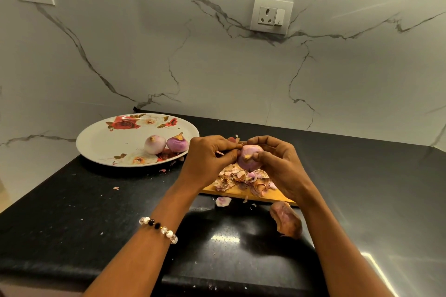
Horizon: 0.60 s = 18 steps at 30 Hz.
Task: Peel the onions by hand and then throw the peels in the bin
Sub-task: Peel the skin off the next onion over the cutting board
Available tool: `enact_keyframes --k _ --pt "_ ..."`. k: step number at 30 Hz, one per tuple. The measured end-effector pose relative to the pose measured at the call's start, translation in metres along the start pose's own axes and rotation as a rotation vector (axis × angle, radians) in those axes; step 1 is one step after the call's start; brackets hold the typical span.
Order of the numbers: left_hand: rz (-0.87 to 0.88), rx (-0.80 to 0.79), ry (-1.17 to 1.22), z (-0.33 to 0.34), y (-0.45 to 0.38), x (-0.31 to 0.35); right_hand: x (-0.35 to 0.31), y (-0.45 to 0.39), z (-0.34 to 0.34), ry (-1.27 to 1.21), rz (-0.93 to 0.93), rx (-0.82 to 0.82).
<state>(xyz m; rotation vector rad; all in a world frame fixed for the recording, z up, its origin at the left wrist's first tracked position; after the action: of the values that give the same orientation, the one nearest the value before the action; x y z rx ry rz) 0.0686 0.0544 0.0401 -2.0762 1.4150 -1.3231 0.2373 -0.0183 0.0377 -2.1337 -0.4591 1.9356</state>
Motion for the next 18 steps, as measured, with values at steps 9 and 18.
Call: enact_keyframes --k 9,18 --pt "-0.019 0.028 -0.024 0.0043 0.0013 -0.0024 0.0013 -0.0003 0.0014 -0.054 0.020 -0.009" --pt "-0.032 -0.065 0.034 0.0000 0.0009 0.0003 0.0007 0.0002 -0.0018 -0.009 0.025 0.006"
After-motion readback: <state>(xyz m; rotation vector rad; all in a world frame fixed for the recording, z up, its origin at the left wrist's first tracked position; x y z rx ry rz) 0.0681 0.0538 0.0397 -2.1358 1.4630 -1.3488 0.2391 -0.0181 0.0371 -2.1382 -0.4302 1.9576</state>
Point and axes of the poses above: each hand's wrist, its own y-axis away from the middle knuckle, its own z-axis out of the palm, x = y × z, the point moved 1 cm from there along -y, towards the middle knuckle, and after that the axes turned 13 degrees about -x, right-handed, at the moved point
